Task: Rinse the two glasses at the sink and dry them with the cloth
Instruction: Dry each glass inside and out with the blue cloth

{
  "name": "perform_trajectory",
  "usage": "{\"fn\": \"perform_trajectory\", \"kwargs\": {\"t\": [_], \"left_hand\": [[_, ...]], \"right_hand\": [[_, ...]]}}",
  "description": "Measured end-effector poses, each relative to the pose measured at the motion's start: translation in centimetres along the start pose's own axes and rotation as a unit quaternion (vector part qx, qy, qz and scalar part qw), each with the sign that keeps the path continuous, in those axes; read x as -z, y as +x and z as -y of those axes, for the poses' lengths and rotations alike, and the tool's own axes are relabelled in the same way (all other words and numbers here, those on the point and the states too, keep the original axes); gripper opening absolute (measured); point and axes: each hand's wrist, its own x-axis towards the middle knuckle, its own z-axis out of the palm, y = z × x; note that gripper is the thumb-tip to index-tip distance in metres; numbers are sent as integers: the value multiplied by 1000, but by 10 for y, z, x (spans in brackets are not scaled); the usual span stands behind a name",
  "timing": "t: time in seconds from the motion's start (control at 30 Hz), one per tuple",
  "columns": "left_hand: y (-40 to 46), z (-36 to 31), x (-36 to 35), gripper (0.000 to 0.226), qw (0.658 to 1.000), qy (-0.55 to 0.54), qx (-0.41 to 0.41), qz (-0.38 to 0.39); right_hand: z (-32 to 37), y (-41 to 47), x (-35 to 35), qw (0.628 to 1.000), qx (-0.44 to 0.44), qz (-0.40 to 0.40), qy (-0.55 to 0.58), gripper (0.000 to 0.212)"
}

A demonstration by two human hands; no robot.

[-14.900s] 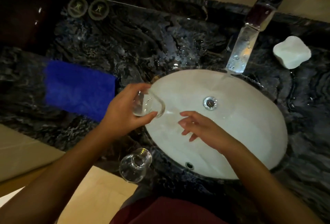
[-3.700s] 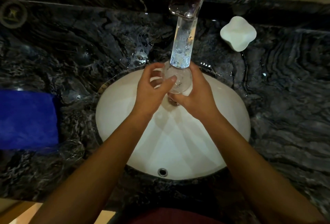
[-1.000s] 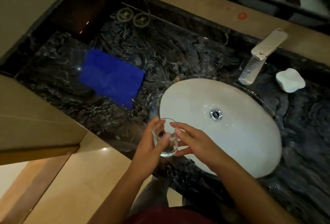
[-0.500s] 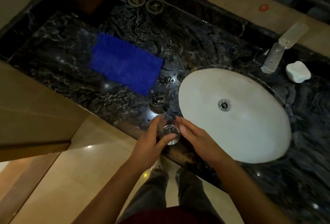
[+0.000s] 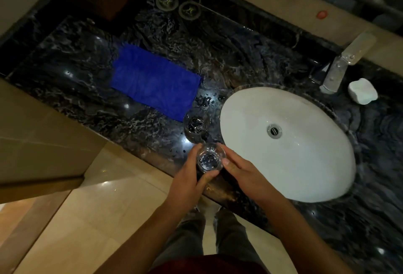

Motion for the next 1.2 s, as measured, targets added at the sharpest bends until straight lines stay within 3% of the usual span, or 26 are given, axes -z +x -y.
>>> {"fn": "perform_trajectory", "kwargs": {"t": [0.4, 0.5, 0.57, 0.63, 0.77, 0.87, 1.1, 1.2], "left_hand": [[1, 7, -3, 77, 999, 35, -26, -28], [2, 8, 10, 77, 998, 59, -23, 0], [2, 10, 24, 73, 998, 51, -17, 19], [3, 10, 46, 65, 998, 65, -22, -17], [31, 9, 113, 51, 971, 187, -64, -135], [79, 6, 161, 52, 932, 306, -73, -179], [196, 3, 230, 64, 877, 467, -61, -95], [225, 1, 239, 67, 883, 459, -57, -85]], "right_hand": [[1, 14, 5, 999, -25, 19, 35, 42], [4, 19, 9, 998, -18, 30, 43, 43], [7, 22, 16, 998, -16, 13, 57, 40], [15, 30, 27, 998, -14, -26, 60, 33], [49, 68, 47, 989, 30, -133, -66, 40], [85, 112, 44, 967, 100, -137, -191, 50], [128, 214, 12, 909, 148, -103, -377, 52], [131, 237, 1, 880, 158, -107, -436, 59]]}}
